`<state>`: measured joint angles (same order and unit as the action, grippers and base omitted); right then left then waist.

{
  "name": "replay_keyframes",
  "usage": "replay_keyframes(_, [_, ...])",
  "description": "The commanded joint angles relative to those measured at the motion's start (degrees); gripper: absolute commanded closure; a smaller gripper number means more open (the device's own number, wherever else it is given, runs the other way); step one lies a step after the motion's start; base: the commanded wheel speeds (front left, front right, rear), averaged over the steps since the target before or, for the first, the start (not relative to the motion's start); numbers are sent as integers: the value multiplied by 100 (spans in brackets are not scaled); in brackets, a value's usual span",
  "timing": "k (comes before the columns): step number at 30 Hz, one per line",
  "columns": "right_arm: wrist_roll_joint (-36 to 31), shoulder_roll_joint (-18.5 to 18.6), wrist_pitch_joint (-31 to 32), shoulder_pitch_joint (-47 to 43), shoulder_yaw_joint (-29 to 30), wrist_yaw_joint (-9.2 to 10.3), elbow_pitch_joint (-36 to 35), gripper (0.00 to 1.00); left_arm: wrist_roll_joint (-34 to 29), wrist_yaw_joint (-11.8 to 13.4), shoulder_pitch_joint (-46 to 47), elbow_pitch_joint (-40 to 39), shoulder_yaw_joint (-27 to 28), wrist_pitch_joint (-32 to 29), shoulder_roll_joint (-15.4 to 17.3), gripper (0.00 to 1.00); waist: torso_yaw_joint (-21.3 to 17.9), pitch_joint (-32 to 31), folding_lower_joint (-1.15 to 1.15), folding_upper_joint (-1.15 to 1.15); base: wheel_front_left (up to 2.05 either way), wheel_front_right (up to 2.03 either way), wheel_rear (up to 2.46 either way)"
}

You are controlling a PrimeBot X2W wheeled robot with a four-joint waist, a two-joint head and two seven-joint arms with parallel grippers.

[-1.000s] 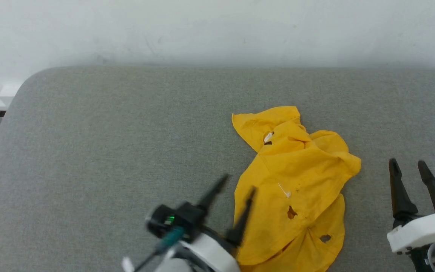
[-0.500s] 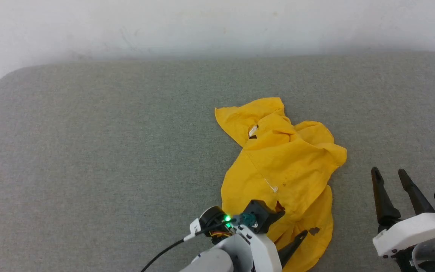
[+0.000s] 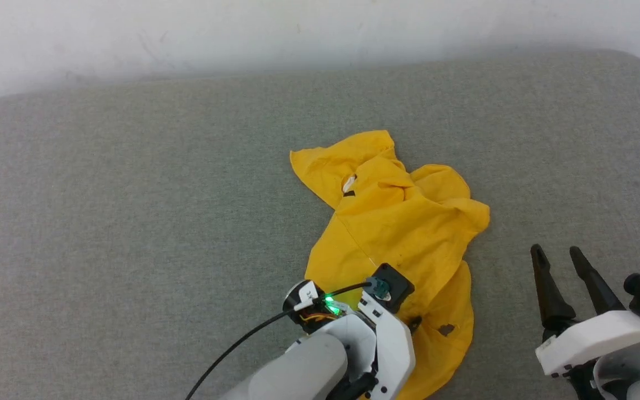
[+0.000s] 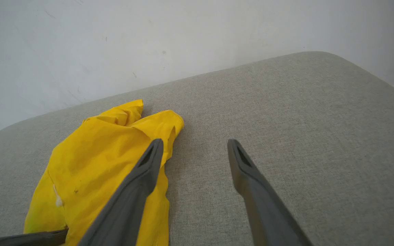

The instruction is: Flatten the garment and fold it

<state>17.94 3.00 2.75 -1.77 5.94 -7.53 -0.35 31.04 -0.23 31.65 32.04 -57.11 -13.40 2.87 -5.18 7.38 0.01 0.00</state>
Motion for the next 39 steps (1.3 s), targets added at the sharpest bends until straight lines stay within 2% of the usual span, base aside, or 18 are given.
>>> replay_keyframes(1, [42, -13, -46, 89, 2, 4, 20, 0, 44, -38, 87, 16, -47, -27, 1, 100, -21, 24, -1, 0, 0, 0, 0])
replay_keyframes(3, [42, -13, -66, 98, 11, 4, 45, 0, 146, -113, 117, -17, -118, -47, 1, 100, -14, 27, -1, 0, 0, 0, 0])
replay_keyframes(8, [82, -13, -88, 107, 25, 4, 73, 0, 328, -68, 218, -218, -80, 447, 1, 100, 97, -10, -1, 0, 0, 0, 0])
replay_keyframes(12, [107, -13, -87, 102, 39, 4, 66, 0, 542, 133, 271, -414, 345, 1139, 5, 100, 262, -71, -1, 0, 0, 0, 0])
replay_keyframes(15, [92, -13, -72, 76, 67, 4, 60, 0, 734, 343, 189, -652, 853, 1657, 187, 100, 396, -123, -1, 0, 0, 0, 0])
replay_keyframes(21, [115, -13, -40, 13, 54, 4, 60, 0, 1073, 1065, -539, -1329, 1906, 2325, 1080, 100, 648, -201, -1, 0, 0, 0, 0])
replay_keyframes(27, [81, -13, 25, -47, 74, 4, 41, 0, 1528, 1876, -1858, -1889, 2938, 2557, 1975, 100, 888, -244, -1, 0, 0, 0, 0])
replay_keyframes(29, [60, -13, 73, -72, 88, 4, 30, 0, 1638, 2070, -2241, -1946, 3145, 2563, 2169, 100, 970, -263, -1, 0, 0, 0, 0])
replay_keyframes(32, [28, -13, 145, -99, 116, 4, 8, 0, 1759, 2373, -2680, -1996, 3306, 2483, 2290, 100, 1089, -280, -1, 0, 0, 0, 0])
replay_keyframes(34, [21, -13, 199, -103, 102, 4, 1, 0, 1886, 2464, -2872, -1935, 3338, 2318, 2307, 100, 1147, -285, -1, 0, 0, 0, 0])
replay_keyframes(35, [17, -13, 220, -101, 89, 4, -3, 0, 1979, 2471, -2942, -1926, 3330, 2212, 2266, 82, 1167, -288, -1, 0, 0, 0, 0])
replay_keyframes(36, [24, -13, 238, -98, 77, 4, -3, 0, 2062, 2430, -2996, -1936, 3310, 2133, 2225, 23, 1184, -292, -1, 0, 0, 0, 0])
replay_keyframes(37, [30, -13, 251, -97, 71, 4, 0, 0, 2146, 2378, -3039, -1945, 3307, 2088, 2177, 0, 1203, -295, -1, 0, 0, 0, 0])
replay_keyframes(39, [31, -13, 260, -99, 74, 4, 2, 0, 2242, 2226, -3073, -1985, 3301, 2105, 2111, 0, 1237, -304, -1, 0, 0, 0, 0])
